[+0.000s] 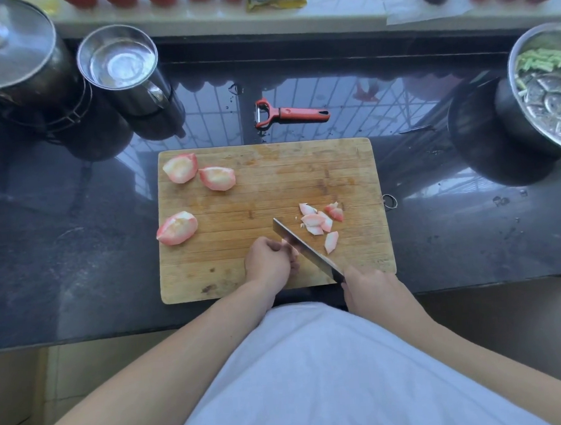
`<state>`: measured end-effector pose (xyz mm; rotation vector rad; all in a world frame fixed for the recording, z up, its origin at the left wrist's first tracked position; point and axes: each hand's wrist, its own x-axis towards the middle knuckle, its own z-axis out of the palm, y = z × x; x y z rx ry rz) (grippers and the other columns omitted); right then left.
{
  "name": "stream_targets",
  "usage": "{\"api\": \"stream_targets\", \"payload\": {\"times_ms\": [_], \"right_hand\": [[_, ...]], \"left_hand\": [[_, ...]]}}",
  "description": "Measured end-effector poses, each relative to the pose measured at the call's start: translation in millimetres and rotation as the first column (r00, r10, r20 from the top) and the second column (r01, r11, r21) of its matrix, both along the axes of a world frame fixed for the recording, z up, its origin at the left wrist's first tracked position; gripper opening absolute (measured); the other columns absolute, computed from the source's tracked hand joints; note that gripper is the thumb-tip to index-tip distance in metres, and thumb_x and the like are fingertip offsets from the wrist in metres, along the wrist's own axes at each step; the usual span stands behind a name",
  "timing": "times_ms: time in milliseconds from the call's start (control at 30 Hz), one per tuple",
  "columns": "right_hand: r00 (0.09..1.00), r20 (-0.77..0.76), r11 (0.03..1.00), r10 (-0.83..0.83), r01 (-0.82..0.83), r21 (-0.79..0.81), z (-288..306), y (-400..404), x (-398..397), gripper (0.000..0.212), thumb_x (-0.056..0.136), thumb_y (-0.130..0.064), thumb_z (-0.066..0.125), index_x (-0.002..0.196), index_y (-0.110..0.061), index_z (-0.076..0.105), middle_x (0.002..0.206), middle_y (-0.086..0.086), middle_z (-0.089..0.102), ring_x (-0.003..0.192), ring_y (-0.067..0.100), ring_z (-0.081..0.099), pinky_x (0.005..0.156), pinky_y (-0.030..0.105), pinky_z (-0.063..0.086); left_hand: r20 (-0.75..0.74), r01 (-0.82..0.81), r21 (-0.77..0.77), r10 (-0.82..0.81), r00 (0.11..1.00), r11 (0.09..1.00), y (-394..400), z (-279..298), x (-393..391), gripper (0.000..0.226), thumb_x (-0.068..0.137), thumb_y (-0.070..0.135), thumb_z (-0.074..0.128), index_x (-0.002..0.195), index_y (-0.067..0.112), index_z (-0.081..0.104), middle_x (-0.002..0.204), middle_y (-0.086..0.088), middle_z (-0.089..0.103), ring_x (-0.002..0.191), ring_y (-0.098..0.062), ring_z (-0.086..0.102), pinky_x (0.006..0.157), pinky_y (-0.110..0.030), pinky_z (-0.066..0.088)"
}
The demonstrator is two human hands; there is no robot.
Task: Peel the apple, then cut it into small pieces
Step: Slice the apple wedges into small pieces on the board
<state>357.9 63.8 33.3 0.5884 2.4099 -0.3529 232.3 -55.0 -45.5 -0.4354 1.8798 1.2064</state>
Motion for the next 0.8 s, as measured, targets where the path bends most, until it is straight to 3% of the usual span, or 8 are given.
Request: {"api": "stream_targets", "payload": {"times_ms": [133,233,333,400,500,633,800], "right_hand": [[0.999,0.047,1.000,-0.012,0.012,-0.004,-0.6,1.7,1.5,0.007,0.100,-0.020,0.045,0.095,-0.019,0.042,0.106,0.005,0.062,0.095,0.033,0.062,0.073,0.038,0.047],[0.998,0.058,0.999,-0.002,0.004,-0.039,-11.7,-3.4,-19.1,0.006,0.100,-0.014,0.043,0.099,-0.016,0.049,0.104,0.010,0.065,0.096,0.036,0.063,0.071,0.038,0.045],[0.998,-0.066,0.999,-0.014,0.012,-0.036,-25.2,-12.0,-39.6,0.010,0.098,-0.013,0.046,0.091,-0.019,0.043,0.097,0.011,0.063,0.086,0.036,0.065,0.064,0.038,0.043],[0.992,-0.117,0.998,-0.045,0.039,-0.049,-27.0,-13.6,-43.7,0.007,0.099,-0.015,0.047,0.093,-0.018,0.047,0.096,0.012,0.061,0.082,0.036,0.064,0.064,0.040,0.050],[0.985,-0.165,0.996,-0.051,0.040,-0.074,-17.6,-9.1,-32.6,0.013,0.099,-0.015,0.047,0.107,-0.009,0.055,0.092,0.013,0.065,0.083,0.038,0.065,0.068,0.043,0.053],[0.994,-0.100,0.997,-0.049,0.042,-0.070,-6.4,-1.2,-12.7,0.014,0.099,-0.018,0.046,0.106,-0.012,0.057,0.095,0.009,0.066,0.087,0.034,0.062,0.073,0.043,0.052],[0.999,-0.029,0.999,-0.027,0.026,-0.037,-5.1,0.4,-5.4,0.016,0.099,-0.019,0.046,0.112,-0.014,0.055,0.098,0.009,0.065,0.091,0.034,0.062,0.076,0.042,0.054]], "left_hand": [[0.002,0.015,-0.009,-0.015,1.000,1.000,1.2,-1.7,-0.3,0.009,0.101,0.019,0.060,0.101,0.011,0.057,0.090,-0.007,0.079,0.074,-0.023,0.078,0.058,-0.023,0.057],[-0.015,0.003,-0.050,-0.003,1.000,0.999,2.1,4.0,-0.6,0.010,0.099,0.011,0.060,0.107,0.006,0.060,0.093,-0.010,0.076,0.067,-0.018,0.074,0.046,-0.016,0.050],[-0.070,0.047,-0.084,-0.052,0.996,0.995,1.3,8.5,-1.5,0.011,0.099,0.012,0.063,0.105,0.003,0.061,0.092,-0.010,0.072,0.050,-0.004,0.063,0.037,-0.010,0.040],[-0.057,0.066,-0.078,-0.071,0.996,0.995,0.5,8.0,-1.5,0.012,0.100,0.016,0.063,0.102,0.005,0.060,0.091,-0.012,0.074,0.055,-0.008,0.068,0.045,-0.016,0.052],[-0.040,0.097,-0.058,-0.100,0.994,0.994,-1.4,5.6,0.5,0.022,0.102,0.026,0.062,0.099,0.004,0.061,0.087,-0.013,0.077,0.070,-0.023,0.076,0.067,-0.038,0.065],[-0.053,0.117,-0.046,-0.119,0.991,0.992,-4.5,3.8,1.1,0.020,0.105,0.022,0.053,0.099,0.006,0.064,0.079,-0.011,0.074,0.061,-0.021,0.072,0.061,-0.030,0.062],[-0.038,0.108,-0.029,-0.109,0.993,0.994,-2.4,5.3,0.9,0.020,0.105,0.020,0.052,0.095,0.009,0.065,0.081,-0.014,0.074,0.066,-0.025,0.073,0.068,-0.037,0.065]]}}
